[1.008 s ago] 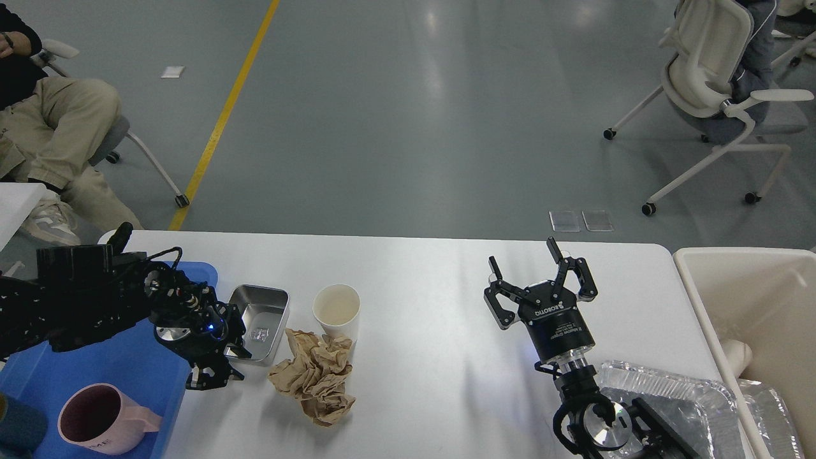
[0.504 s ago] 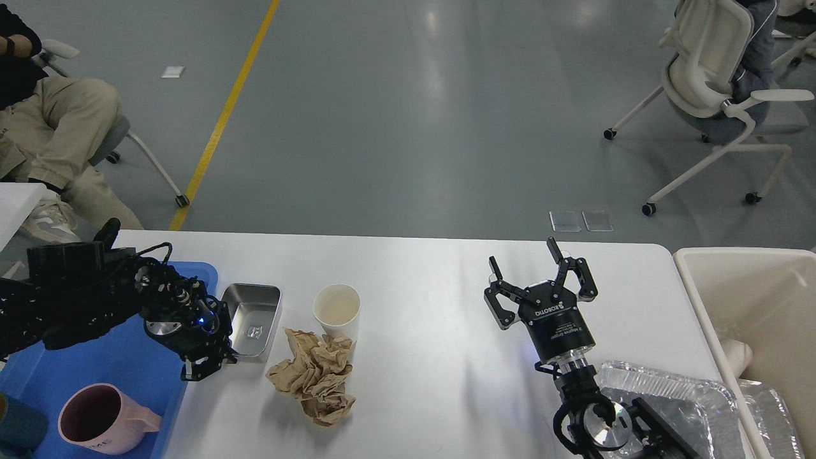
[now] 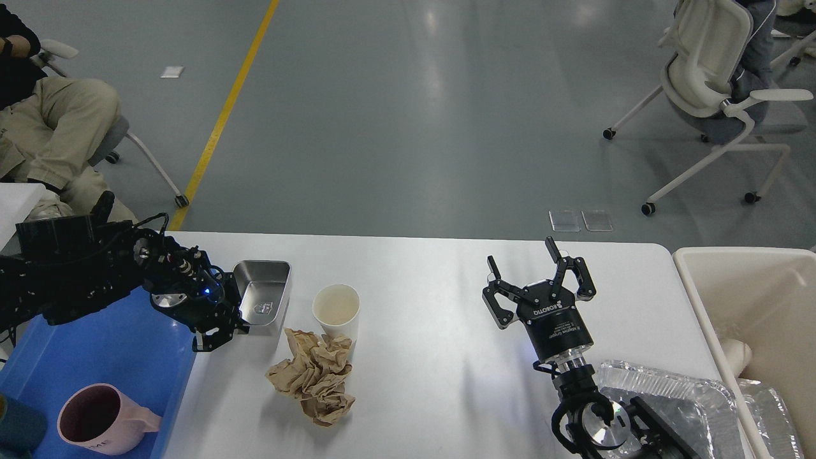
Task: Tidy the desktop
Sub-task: 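Lift the silver tray and carry it over the blue bin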
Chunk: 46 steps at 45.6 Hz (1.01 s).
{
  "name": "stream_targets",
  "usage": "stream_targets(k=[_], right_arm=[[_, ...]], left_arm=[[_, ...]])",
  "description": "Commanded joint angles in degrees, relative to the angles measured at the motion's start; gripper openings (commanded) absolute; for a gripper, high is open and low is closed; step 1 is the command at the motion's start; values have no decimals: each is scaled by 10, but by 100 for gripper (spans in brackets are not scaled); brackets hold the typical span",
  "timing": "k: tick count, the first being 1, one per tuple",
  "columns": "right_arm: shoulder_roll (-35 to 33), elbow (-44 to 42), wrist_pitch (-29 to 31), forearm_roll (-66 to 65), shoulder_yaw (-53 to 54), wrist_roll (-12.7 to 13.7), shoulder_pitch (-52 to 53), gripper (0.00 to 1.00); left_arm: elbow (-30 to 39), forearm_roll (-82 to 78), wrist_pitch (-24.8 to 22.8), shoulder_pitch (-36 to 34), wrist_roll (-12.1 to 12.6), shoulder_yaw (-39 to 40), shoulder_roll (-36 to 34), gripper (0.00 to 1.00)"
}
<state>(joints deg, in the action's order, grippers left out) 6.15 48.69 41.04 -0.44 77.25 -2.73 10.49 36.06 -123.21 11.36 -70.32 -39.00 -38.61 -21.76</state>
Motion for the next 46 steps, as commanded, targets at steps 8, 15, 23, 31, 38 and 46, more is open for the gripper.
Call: stream_targets(k=[8,15,23,31,38,46], right_arm=[[3,0,-1,-1,0,0,3,100],[4,0,-2,-1,0,-1,12,100],[3,0,-2,-1,0,-1,13,100],[2,0,-1,0,1,-1,11,100],[1,0,-1,-1,0,-1,10,100],[3,0,-1,-1,-1,0,11,100]], left_arm=[[80,5,-3,-97,-4,2,-68,0],[149,7,-11,-167,-5,0,-122,0],[248,6,-49,-210,-3,0,-189,0],[273,2,-52,-211,0,-7,-226,0],[270,-47,-50,-199,2,-9,-291,0],[270,-68,-44,-192,2,-7,-364,0]])
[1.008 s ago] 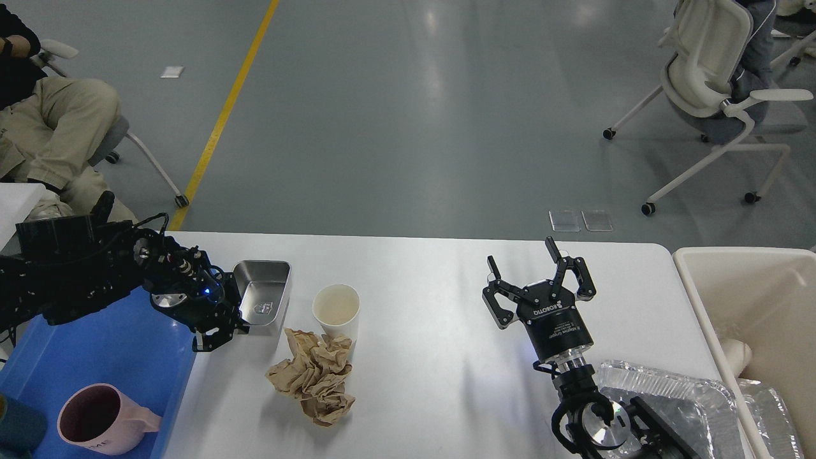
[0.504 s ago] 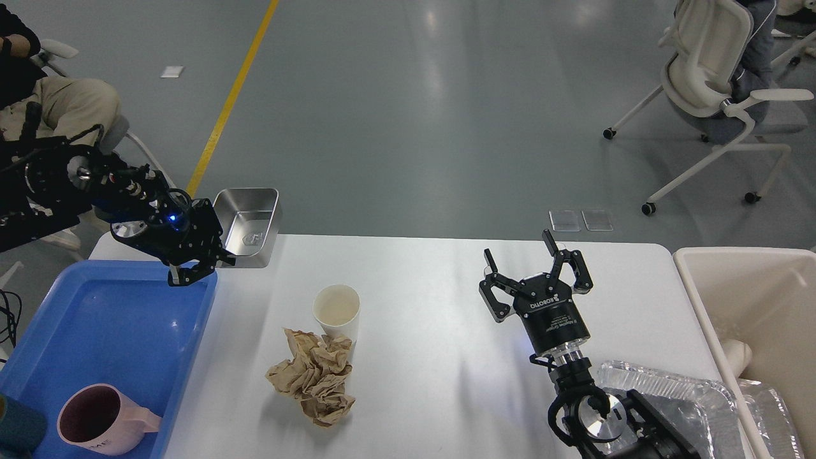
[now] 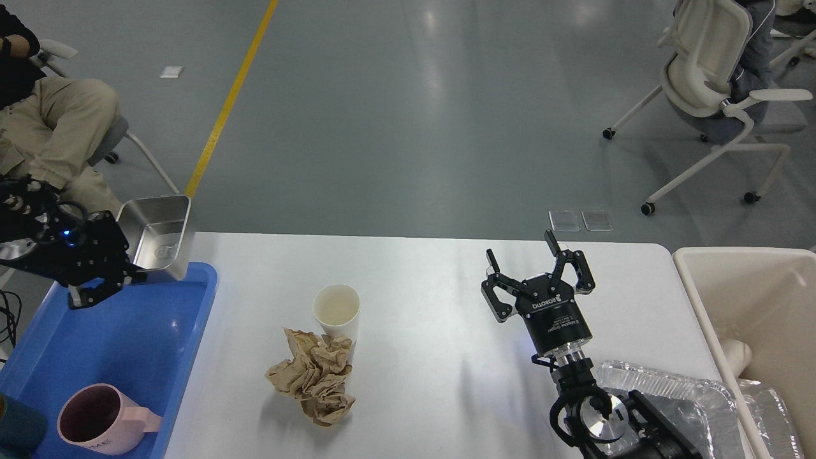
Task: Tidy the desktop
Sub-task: 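Lift the silver tray and carry it over the blue bin, then lower the silver tray into the blue bin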
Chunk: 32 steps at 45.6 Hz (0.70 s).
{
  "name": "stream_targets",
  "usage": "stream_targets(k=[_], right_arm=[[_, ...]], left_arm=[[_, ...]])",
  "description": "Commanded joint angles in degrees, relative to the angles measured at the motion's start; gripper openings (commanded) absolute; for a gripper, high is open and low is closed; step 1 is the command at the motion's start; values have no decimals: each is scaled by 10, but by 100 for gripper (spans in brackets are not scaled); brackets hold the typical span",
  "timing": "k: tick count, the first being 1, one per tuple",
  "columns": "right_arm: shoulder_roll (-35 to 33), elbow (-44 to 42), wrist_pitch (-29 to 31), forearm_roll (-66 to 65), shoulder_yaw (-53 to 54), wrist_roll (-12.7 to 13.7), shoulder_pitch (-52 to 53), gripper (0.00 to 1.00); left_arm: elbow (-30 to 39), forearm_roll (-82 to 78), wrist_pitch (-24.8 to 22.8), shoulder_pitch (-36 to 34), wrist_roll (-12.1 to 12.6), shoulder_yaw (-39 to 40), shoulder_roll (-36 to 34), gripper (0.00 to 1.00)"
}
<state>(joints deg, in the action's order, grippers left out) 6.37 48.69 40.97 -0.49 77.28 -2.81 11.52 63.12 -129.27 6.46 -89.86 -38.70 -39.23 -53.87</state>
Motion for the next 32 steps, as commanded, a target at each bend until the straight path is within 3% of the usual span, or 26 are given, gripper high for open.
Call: stream_targets(k=[1,13,32], right_arm=[[0,0,0,0,-1,1,1,100],[0,0,0,0,-2,1,1,100],[0,0,0,0,-12,1,0,100]], left_arm=[[-2,-7,8,3,-1,-2,-48,0],[-29,-7,56,28,-2,-4,-105,0],[-182,-7,127,142,-1,8,-69,0]])
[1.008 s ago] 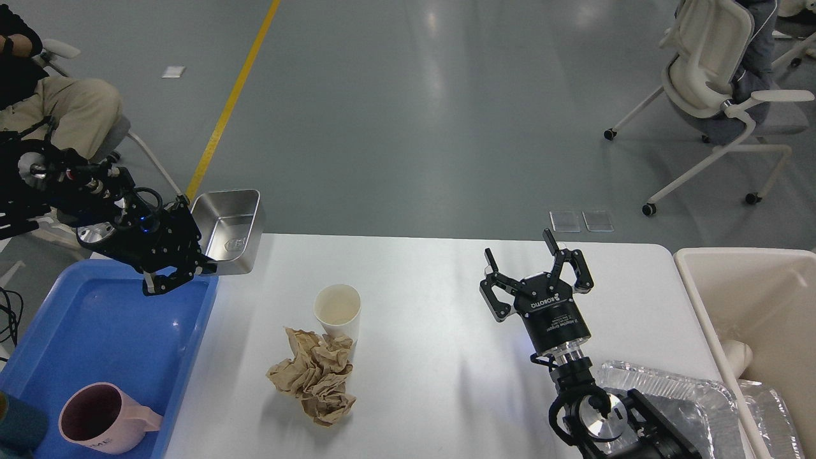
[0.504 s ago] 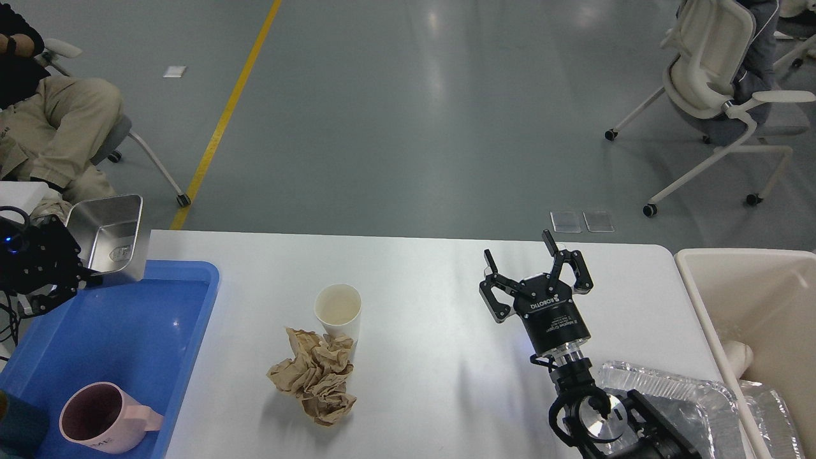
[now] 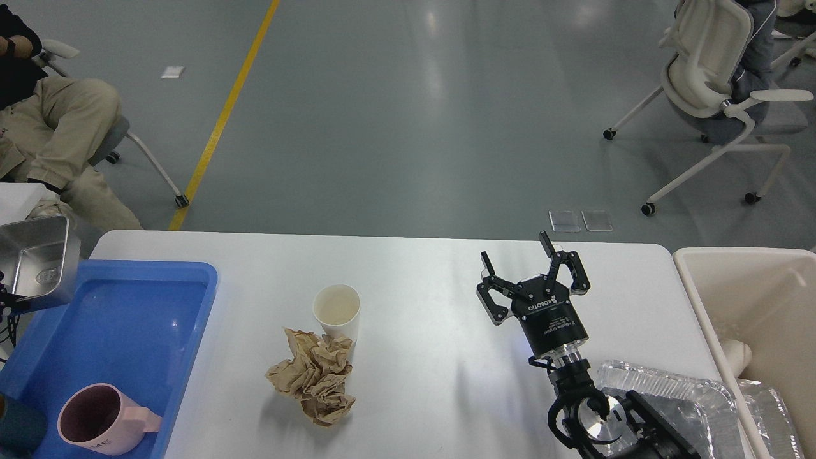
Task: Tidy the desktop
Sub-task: 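Lower the silver tray into the blue bin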
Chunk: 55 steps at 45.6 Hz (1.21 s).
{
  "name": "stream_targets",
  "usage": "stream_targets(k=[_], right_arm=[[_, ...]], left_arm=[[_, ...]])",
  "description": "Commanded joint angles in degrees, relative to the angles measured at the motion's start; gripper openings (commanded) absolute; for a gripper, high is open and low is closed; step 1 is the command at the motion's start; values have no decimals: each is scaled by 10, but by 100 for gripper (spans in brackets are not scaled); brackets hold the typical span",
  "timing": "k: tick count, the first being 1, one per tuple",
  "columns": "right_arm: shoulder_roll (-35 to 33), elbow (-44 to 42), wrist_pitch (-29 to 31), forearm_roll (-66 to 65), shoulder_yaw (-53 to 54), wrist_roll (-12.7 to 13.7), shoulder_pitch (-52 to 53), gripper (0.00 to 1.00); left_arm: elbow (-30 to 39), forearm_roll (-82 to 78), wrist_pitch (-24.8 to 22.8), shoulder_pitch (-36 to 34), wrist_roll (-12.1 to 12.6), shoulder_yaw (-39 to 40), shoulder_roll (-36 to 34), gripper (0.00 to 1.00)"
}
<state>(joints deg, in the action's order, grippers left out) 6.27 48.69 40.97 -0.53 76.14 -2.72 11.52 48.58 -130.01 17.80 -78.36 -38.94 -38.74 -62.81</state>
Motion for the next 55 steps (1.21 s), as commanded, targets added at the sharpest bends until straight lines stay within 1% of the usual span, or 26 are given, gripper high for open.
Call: stream_targets(k=[1,8,16,22,33,41,52,55], right_arm=[[2,0,0,0,0,0,0,100],[2,0,0,0,-3,0,0,100],[-1,0,1,0,-3,0,-2,100],[-4,-1,1,0,-3,0,-4,100],[-4,-1,1,0,-3,0,-4,100],[-3,-1,1,-1,-4,0,-5,100],[-2,0,1,-1,-4,0,-5,100],[-1,0,1,-1,-4,0,-6,100]], left_arm=[[-44,0,14,30,2,2,28,1],[-118,35,29,80,2,3,86,1],[-229,93,57,152,0,-7,176,1],[-291,116,73,200,-2,-8,221,1],[-341,146,79,258,-2,-7,260,1],[-375,160,93,294,-2,-7,280,1],[-389,186,102,314,-2,-8,288,2],[-389,190,103,314,-2,-7,288,4]])
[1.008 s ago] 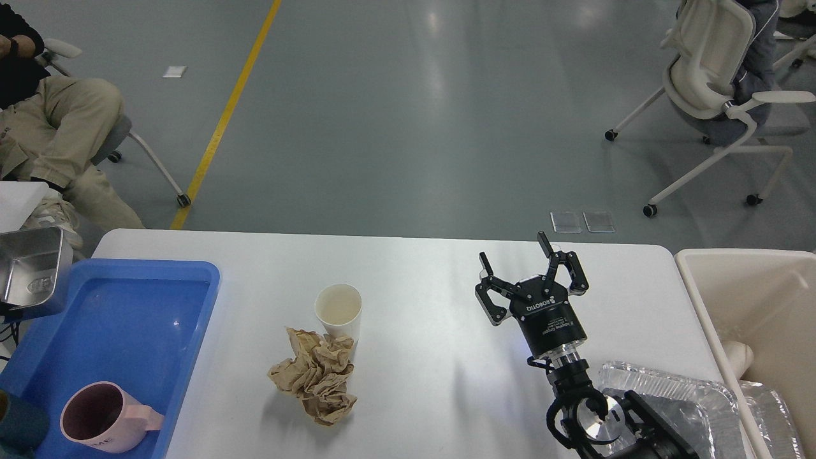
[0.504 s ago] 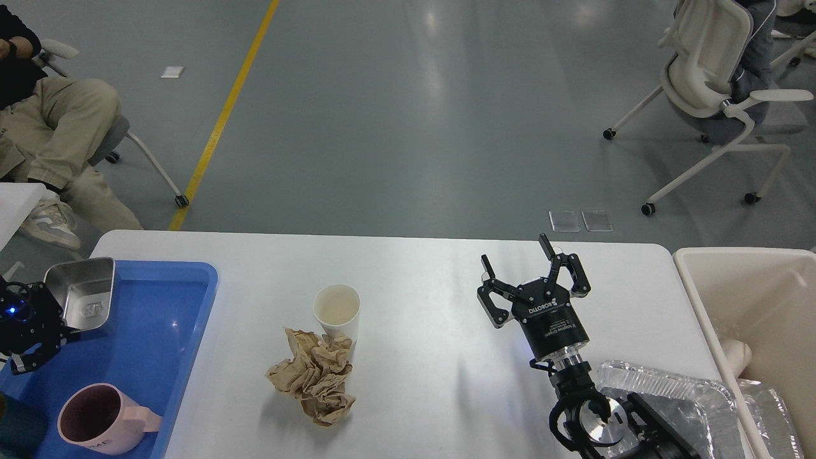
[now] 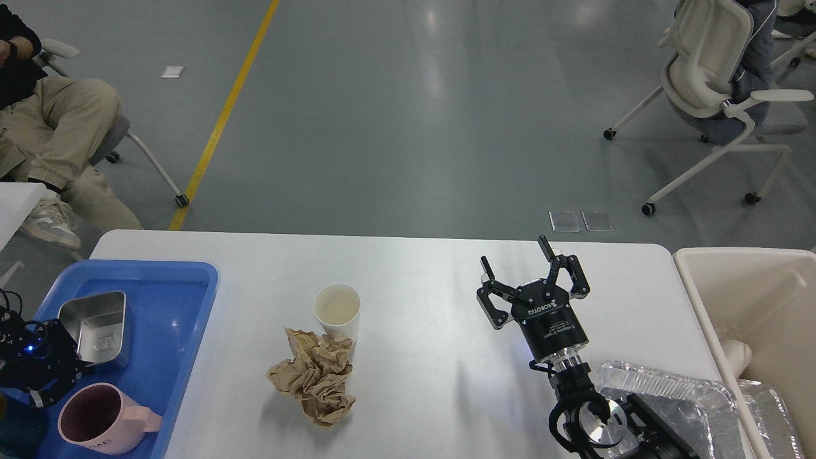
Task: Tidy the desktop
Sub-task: 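Lower the silver tray into the blue bin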
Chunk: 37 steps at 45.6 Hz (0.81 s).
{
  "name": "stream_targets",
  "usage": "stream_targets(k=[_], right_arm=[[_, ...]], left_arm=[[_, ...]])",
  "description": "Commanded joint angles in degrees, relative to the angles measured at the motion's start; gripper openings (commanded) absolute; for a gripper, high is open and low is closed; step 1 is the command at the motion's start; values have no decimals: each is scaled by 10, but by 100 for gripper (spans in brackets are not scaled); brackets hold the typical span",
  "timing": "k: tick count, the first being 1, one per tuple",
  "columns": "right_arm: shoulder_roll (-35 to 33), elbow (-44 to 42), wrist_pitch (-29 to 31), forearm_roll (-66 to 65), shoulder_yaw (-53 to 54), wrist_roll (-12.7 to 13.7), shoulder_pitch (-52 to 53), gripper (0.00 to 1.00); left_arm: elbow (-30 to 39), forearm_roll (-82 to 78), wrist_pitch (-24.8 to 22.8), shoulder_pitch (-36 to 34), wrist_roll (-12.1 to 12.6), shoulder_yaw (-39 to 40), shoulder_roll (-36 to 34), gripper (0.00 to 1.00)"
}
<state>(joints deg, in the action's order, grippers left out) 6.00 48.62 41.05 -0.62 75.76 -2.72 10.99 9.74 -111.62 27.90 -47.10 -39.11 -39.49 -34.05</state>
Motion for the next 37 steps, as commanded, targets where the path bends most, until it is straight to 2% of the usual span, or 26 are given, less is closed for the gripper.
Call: stream_targets(k=[1,7,8,9,11,20,25,30,37], right_arm=[[2,1,0,0,0,0,-1,100],[3,0,0,0,0,0,-1,100],[3,0,0,0,0,0,-1,100],[3,0,0,0,0,0,-1,100],[3,0,0,-1,0,0,0,100],[4,0,0,0,0,0,2,100],[5,0,-1,0,0,0,2,100],[6,-2,-1,0,0,0,3,100],[11,-1,-1,-1,-1,0,4,100]], left_arm=[[-1,10,2,2,0,0,0,7],[-1,51,1,3,0,0,0,33],[-1,55,1,3,-1,0,-1,41],[-1,58,1,3,-3,0,-1,53],[1,60,2,1,-3,0,-1,67],[12,61,4,-19,-20,9,-12,75],[47,74,7,-46,-14,12,-48,79],[145,94,5,-101,0,11,-115,85],[308,95,-12,-189,42,13,-215,91]])
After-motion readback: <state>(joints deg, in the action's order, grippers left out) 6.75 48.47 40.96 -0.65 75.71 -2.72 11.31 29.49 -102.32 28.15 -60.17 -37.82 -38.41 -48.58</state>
